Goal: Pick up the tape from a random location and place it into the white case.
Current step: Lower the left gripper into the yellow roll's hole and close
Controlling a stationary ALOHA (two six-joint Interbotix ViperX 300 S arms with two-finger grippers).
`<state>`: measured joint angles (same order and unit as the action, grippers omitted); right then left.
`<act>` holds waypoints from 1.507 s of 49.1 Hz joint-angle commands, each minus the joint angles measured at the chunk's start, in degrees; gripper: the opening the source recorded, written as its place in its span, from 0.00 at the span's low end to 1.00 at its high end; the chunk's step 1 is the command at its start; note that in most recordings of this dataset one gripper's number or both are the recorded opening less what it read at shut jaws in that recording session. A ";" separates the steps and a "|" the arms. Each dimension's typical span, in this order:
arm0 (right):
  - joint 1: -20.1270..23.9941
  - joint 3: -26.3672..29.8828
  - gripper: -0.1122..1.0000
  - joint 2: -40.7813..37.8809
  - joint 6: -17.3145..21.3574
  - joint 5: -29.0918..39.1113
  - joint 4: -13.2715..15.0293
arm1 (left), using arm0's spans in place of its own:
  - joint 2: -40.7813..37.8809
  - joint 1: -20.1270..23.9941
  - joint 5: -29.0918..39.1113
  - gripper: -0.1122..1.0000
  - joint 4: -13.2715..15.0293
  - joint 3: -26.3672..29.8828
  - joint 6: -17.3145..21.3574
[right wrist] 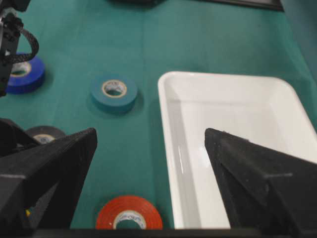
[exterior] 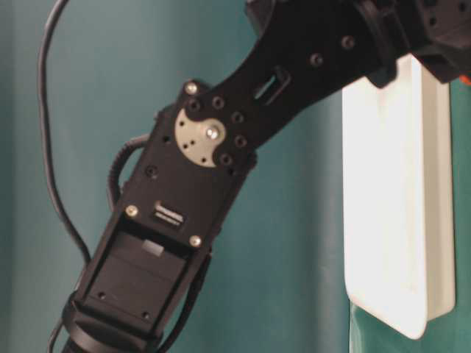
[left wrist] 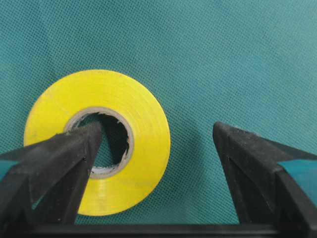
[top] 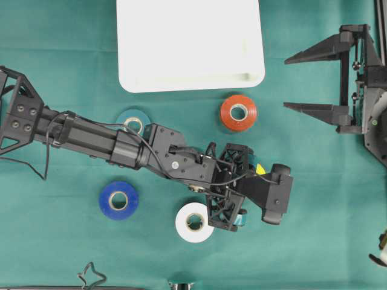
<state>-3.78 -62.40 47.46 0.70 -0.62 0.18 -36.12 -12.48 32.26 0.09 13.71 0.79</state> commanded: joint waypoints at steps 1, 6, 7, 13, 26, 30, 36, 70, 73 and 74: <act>0.00 0.62 0.92 -0.18 0.00 -0.26 0.00 | 1.05 -0.26 -0.53 0.99 -0.09 0.53 -0.09; 0.00 0.62 0.92 -0.18 0.00 -0.35 0.00 | 0.79 -0.26 -0.97 0.99 -0.09 0.44 -0.09; 0.00 0.62 0.92 -0.18 0.00 -0.44 0.00 | 0.79 -0.26 -1.05 0.99 -0.09 0.26 -0.09; 0.00 0.62 0.92 -0.53 0.00 -0.44 0.00 | 0.88 -0.18 -1.58 0.98 -0.09 -0.26 -0.09; 0.00 0.62 0.92 -0.62 0.00 -0.44 0.00 | 0.88 -0.09 -1.67 0.79 0.00 -0.35 -1.93; 0.00 0.62 0.92 -0.62 0.00 -0.53 0.00 | 0.97 0.09 -1.67 0.57 0.00 -0.35 -2.55; 0.00 0.62 0.92 -0.70 0.00 -0.44 0.00 | 1.05 0.26 -1.67 0.32 0.00 -0.44 -2.99; 0.00 0.70 0.92 -0.88 0.00 -0.26 -0.09 | 1.58 0.00 -1.67 0.32 0.00 0.18 -2.99; 0.00 0.70 0.92 -0.88 0.00 -0.26 0.00 | 2.02 -0.09 -1.32 0.32 0.00 0.53 -2.90; 0.00 0.70 0.92 -0.79 0.00 -0.26 0.00 | 2.29 -0.18 -1.32 0.32 0.00 0.62 -2.81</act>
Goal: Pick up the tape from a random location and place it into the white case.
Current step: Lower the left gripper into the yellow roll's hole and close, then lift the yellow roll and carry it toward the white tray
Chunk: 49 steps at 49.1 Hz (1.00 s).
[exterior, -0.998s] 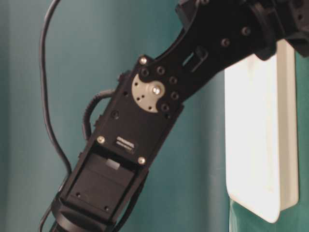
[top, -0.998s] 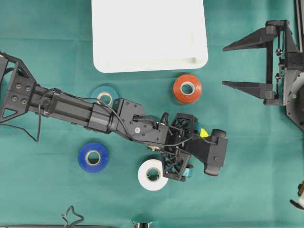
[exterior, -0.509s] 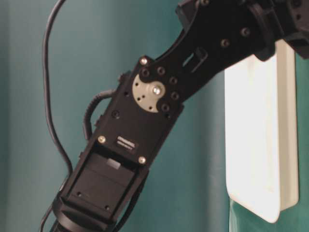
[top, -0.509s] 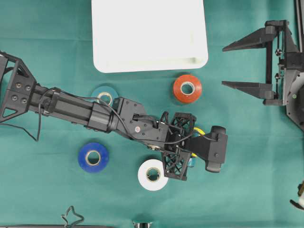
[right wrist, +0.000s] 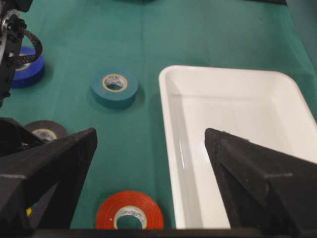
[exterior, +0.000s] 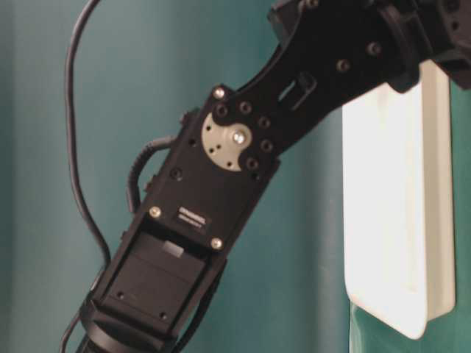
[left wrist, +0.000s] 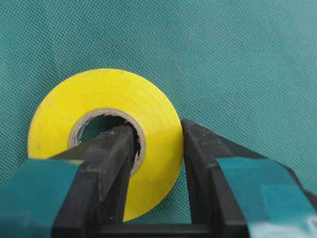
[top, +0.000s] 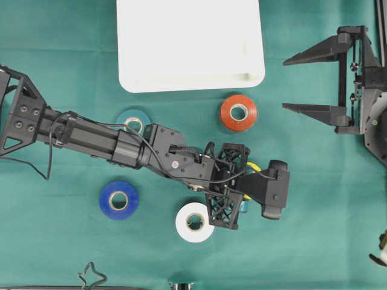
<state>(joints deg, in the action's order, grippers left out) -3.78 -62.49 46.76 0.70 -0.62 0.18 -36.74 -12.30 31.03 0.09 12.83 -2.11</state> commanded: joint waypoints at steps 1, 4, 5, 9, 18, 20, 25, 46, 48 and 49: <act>0.00 0.79 0.92 -0.09 0.00 -0.26 -0.09 | 3.25 -0.35 0.09 0.32 0.00 1.67 0.18; 0.00 0.79 0.92 0.00 0.00 -0.26 0.00 | 4.13 -0.35 0.70 0.32 0.00 1.93 0.35; 0.00 0.79 0.92 0.00 0.00 -0.26 0.00 | 4.48 -0.35 0.97 0.32 0.00 2.02 0.44; 0.00 0.97 0.92 0.18 0.00 -0.26 0.00 | 5.89 -0.35 2.37 0.32 -0.18 2.20 0.53; 0.00 1.14 0.92 0.53 0.00 -0.18 0.00 | 9.05 -0.26 6.06 0.32 -0.18 2.81 0.62; 0.00 1.23 0.92 0.62 0.09 -0.26 -0.09 | 9.93 -0.26 6.59 0.32 -0.26 2.90 0.62; 0.00 1.32 0.92 0.62 0.00 -0.26 -0.09 | 12.83 -0.26 7.73 0.32 -0.18 2.90 0.70; 0.00 1.58 0.92 0.97 0.00 -0.26 0.00 | 20.21 -0.26 15.56 0.32 -0.26 6.06 0.79; 0.00 1.58 0.92 0.97 0.09 -0.26 0.00 | 20.21 -0.26 16.79 0.32 -0.35 7.12 0.88; 0.00 1.58 0.92 0.97 0.09 -0.18 -0.09 | 20.30 -0.35 17.40 0.32 -0.35 7.65 0.88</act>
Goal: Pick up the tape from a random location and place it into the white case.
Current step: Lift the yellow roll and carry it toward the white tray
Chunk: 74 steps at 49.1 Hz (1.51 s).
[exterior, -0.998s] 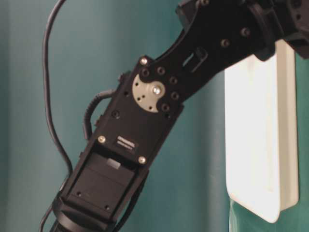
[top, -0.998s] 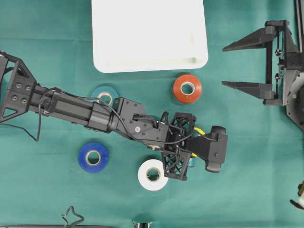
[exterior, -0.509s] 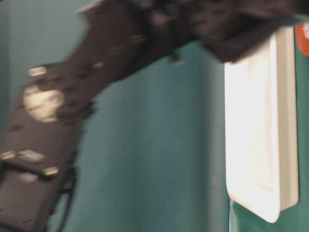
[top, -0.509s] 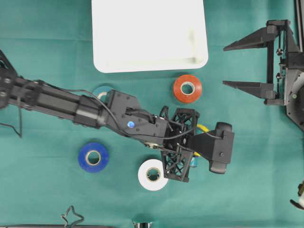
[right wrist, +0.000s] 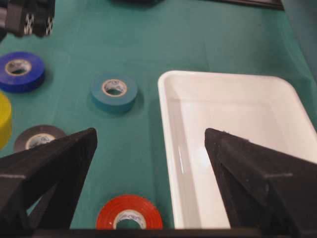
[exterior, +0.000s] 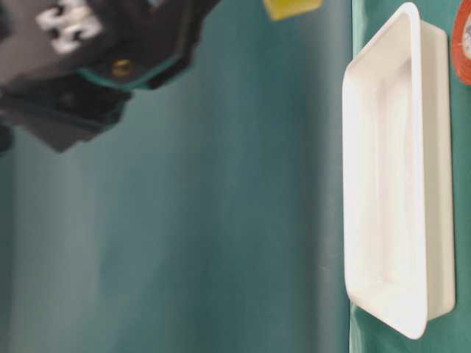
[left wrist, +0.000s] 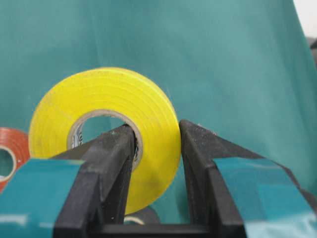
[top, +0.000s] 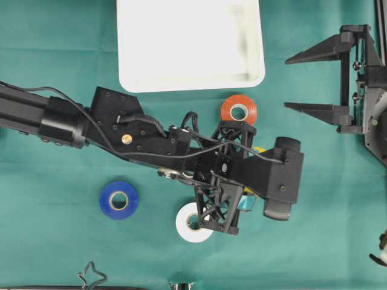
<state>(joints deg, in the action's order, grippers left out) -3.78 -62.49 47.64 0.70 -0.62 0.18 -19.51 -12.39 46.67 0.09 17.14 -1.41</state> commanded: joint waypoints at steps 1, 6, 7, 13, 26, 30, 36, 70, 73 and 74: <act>0.00 1.58 0.92 0.09 0.09 -0.26 -0.09 | 3.08 -0.26 2.37 0.32 -0.44 3.87 0.35; 0.00 1.67 0.92 0.18 0.00 -0.26 0.00 | 3.16 -0.53 4.66 0.32 -0.44 6.50 2.37; 0.00 1.67 0.92 0.18 0.00 -0.26 0.00 | 3.16 -0.53 5.10 0.32 -0.53 7.03 2.81; 0.00 1.76 0.92 0.18 0.00 -0.26 0.00 | 3.16 -0.62 7.73 0.32 -0.44 9.84 4.31; 0.00 1.93 0.92 0.26 0.00 -0.18 0.00 | 3.87 -0.62 12.39 0.32 -0.53 14.68 4.48; 0.00 1.93 0.92 0.18 0.00 -0.09 -0.09 | 4.31 -0.62 13.10 0.32 -0.44 15.56 4.48; 0.00 1.93 0.92 0.18 0.00 0.18 -0.09 | 4.83 -0.62 14.15 0.32 -0.44 16.35 4.48; 0.00 2.02 0.92 0.18 0.00 0.26 0.09 | 5.10 -0.62 14.77 0.32 -0.53 15.82 4.39; 0.00 2.02 0.92 0.18 0.00 0.26 0.00 | 5.10 -0.62 14.77 0.32 -0.44 15.82 4.39; 0.00 2.02 0.92 0.18 0.00 0.26 0.09 | 5.10 -0.62 14.85 0.32 -0.53 15.82 4.39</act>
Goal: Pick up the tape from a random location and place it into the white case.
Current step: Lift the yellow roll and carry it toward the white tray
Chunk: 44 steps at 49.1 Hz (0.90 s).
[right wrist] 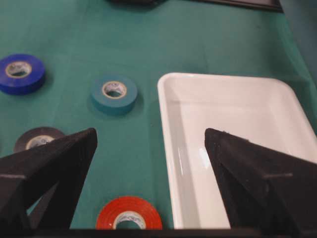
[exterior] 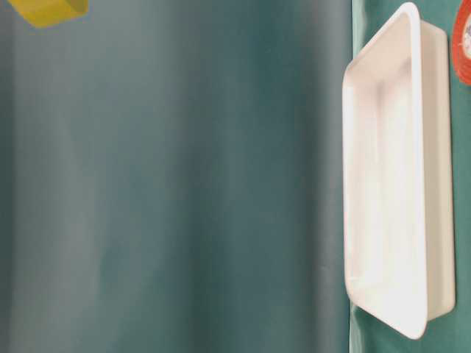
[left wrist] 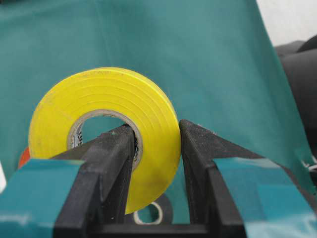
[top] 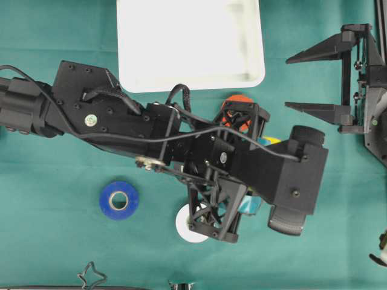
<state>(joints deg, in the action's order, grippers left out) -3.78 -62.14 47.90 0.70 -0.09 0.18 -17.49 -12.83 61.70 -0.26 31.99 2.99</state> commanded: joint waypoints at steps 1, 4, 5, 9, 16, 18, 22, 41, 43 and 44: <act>0.00 1.67 0.92 -0.09 -0.09 -0.26 0.09 | 3.08 -0.18 -0.18 0.32 -0.18 0.97 0.00; 0.00 1.67 0.92 -0.09 -0.09 -0.26 0.09 | 3.08 -0.18 -0.18 0.32 -0.09 0.97 -0.09; 0.00 1.67 0.92 -0.09 -0.09 -0.26 0.09 | 3.08 -0.09 -0.18 0.32 -0.09 0.97 -0.09; 0.00 1.67 0.92 0.00 -0.09 -0.35 0.09 | 3.16 -0.09 -0.26 0.32 -0.09 0.70 -0.09; 0.00 1.67 0.92 -0.09 -0.09 -0.35 0.09 | 3.60 1.05 -0.26 0.32 -0.18 -0.88 0.00; 0.00 1.67 0.92 -0.09 -0.09 -0.44 0.09 | 4.04 1.93 -0.53 0.32 -0.18 -2.02 -0.09; 0.00 1.76 0.92 -0.09 -0.09 -0.44 0.09 | 5.01 3.78 -1.49 0.32 -0.18 -4.22 -0.09; 0.00 2.29 0.92 -0.09 -0.09 0.09 0.09 | 10.90 15.03 -7.56 0.32 -0.18 -16.44 -0.18; 0.00 2.29 0.92 -0.09 -0.09 0.18 0.09 | 11.34 16.17 -7.73 0.32 -0.18 -17.14 -0.18; 0.00 2.29 0.92 -0.09 -0.09 0.18 0.00 | 11.51 16.79 -7.73 0.32 -0.18 -17.49 -0.18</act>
<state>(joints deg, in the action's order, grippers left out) -3.78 -61.44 47.90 0.70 0.18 0.18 -9.14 2.02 54.93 -0.26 14.68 2.72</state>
